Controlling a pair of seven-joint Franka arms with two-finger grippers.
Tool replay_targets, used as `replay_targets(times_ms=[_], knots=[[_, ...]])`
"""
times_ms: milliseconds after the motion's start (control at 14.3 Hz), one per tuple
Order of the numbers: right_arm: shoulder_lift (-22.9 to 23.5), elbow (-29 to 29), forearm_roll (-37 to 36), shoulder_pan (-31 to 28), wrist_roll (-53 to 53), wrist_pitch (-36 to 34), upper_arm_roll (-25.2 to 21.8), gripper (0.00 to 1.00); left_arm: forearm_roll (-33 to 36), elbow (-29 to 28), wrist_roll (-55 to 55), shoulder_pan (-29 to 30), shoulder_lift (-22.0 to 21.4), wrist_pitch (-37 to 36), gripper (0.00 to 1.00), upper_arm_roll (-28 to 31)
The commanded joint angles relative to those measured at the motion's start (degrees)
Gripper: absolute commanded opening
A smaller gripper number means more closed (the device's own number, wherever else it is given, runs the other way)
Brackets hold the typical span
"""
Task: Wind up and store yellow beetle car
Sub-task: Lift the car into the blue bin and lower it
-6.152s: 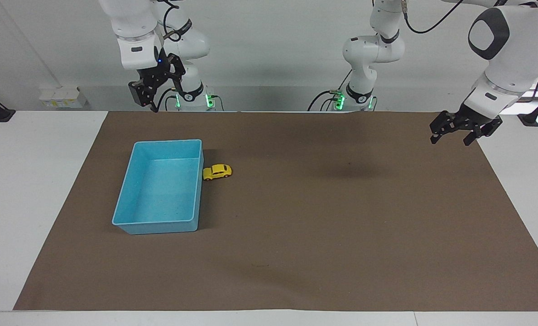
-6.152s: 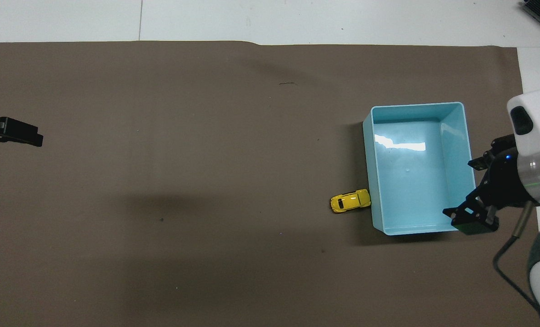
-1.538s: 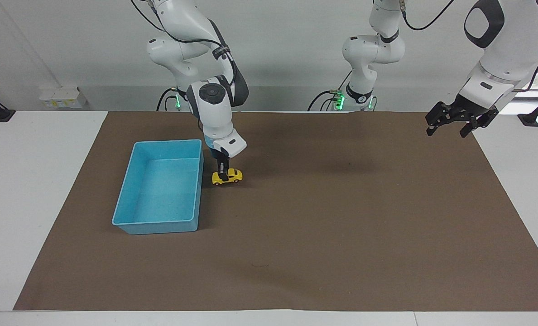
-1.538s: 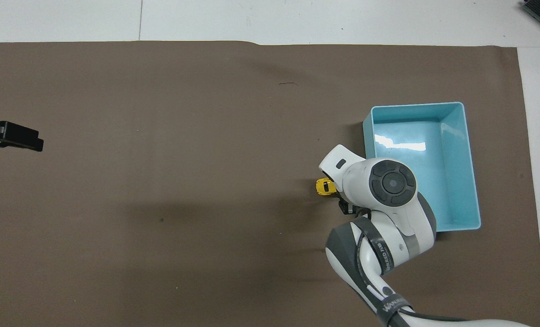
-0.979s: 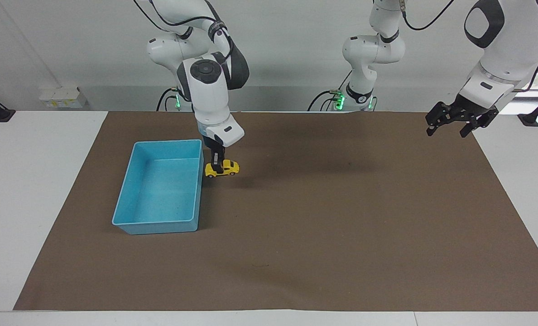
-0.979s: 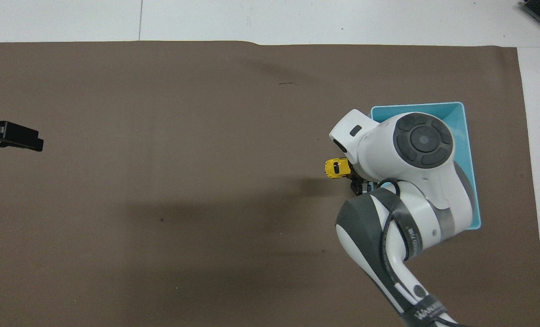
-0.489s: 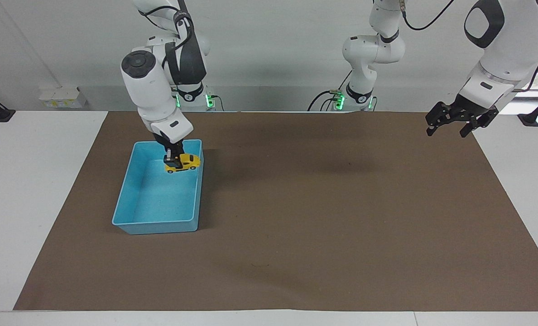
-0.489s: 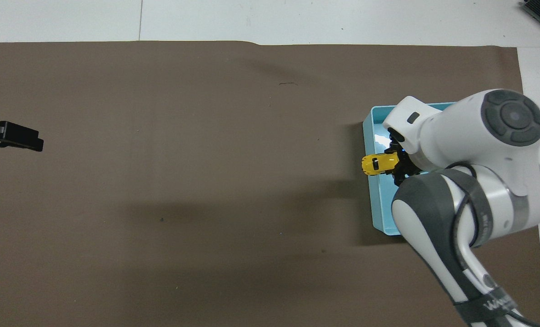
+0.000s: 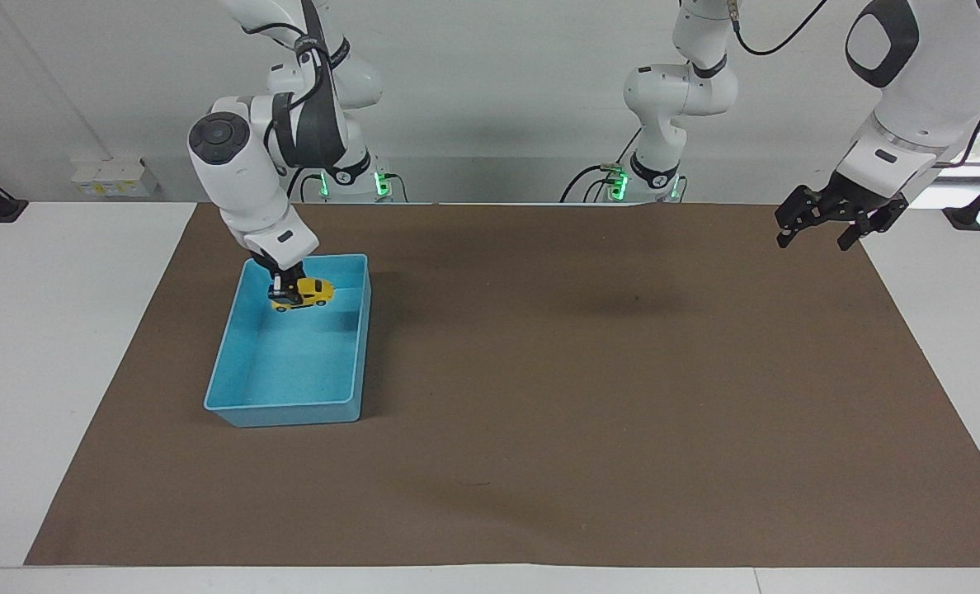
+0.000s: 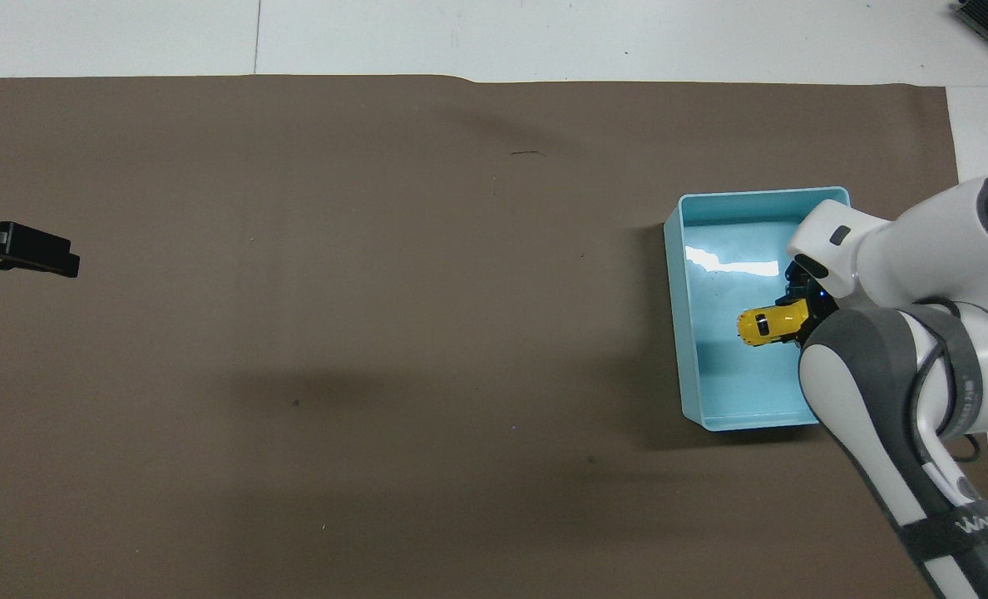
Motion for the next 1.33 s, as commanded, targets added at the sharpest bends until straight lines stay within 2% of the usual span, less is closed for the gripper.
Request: replay_targets(times_ms=[0, 210, 979, 1119, 1188, 1258], knots=[[-1.67, -5.22, -1.17, -1.15, -1.53, 4.67, 0.5, 0.0, 1.0, -0.18, -0.77, -0.67, -0.68, -0.89, 1.0, 0.5], [1.05, -7.51, -1.34, -3.52, -1.88, 11.43, 0.59, 0.0, 1.0, -0.18, -0.77, -0.67, -0.68, -0.89, 1.0, 0.5], [10.27, -8.31, -1.35, -3.78, -1.26, 23.04, 0.59, 0.0, 1.0, -0.18, -0.77, -0.67, -0.68, -0.89, 1.0, 0.5], [10.55, -8.31, -1.35, -3.7, -1.09, 23.41, 0.59, 0.0, 1.0, -0.18, -0.77, -0.67, -0.68, -0.89, 1.0, 0.5], [10.55, -8.31, -1.35, -3.7, -1.09, 23.23, 0.59, 0.07, 1.0, -0.18, -0.77, -0.67, -0.68, -0.89, 1.0, 0.5], [10.55, -8.31, -1.35, -3.7, -0.91, 23.14, 0.59, 0.43, 1.0, -0.18, -0.77, -0.67, -0.68, -0.89, 1.0, 0.5]])
